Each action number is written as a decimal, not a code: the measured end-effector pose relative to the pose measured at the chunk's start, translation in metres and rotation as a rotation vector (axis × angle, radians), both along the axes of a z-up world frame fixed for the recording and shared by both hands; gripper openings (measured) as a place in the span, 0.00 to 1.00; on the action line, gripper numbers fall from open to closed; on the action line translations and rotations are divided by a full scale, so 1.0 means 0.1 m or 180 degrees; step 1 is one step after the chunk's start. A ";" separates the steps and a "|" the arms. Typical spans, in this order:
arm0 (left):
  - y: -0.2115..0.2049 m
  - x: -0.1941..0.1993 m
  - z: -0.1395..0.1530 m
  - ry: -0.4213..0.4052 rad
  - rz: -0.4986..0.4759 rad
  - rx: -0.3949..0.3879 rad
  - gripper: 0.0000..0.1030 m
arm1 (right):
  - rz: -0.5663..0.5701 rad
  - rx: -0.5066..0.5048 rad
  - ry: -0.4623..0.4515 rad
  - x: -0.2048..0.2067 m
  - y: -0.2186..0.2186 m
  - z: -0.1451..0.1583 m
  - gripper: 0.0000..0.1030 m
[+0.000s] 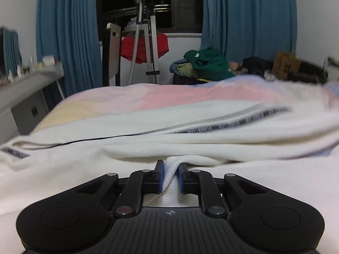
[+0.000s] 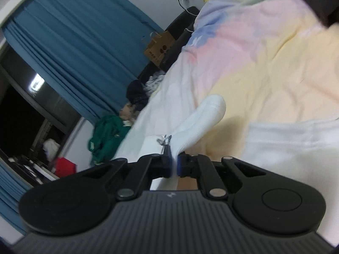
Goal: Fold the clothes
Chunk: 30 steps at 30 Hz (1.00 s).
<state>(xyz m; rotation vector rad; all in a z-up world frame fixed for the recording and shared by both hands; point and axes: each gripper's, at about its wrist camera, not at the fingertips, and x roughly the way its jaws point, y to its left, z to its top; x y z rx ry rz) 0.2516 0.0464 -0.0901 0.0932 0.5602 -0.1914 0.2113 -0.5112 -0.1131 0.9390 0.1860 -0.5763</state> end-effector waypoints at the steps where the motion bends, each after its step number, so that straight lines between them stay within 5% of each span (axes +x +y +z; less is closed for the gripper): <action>1: 0.04 -0.04 0.05 0.0017 -0.0033 -0.0052 0.13 | -0.0013 0.0009 0.0093 -0.05 -0.03 -0.03 0.07; 8: 0.15 -0.11 -0.01 0.0283 -0.0094 -0.0153 0.14 | 0.0140 0.0170 0.0644 -0.12 -0.22 -0.38 0.10; 15: 0.23 -0.19 0.13 0.0345 -0.0015 -0.0372 0.15 | 0.0333 -0.0172 0.0850 -0.33 0.00 -0.06 0.22; 17: 0.26 -0.27 0.19 0.0350 0.0008 -0.0452 0.20 | 0.0320 -0.0232 0.0855 -0.48 0.08 0.05 0.28; 20: 0.26 -0.45 0.30 0.0308 -0.0008 -0.0495 0.28 | 0.0297 -0.0242 0.0858 -0.78 0.24 0.15 0.51; 22: 0.27 -0.57 0.37 0.0300 -0.0007 -0.0515 0.43 | 0.0262 -0.0255 0.0897 -0.95 0.33 0.22 0.65; 30: 0.33 -1.05 0.53 0.0330 0.0054 -0.0558 0.67 | -0.0239 -0.0224 0.0911 -1.68 0.49 0.56 0.67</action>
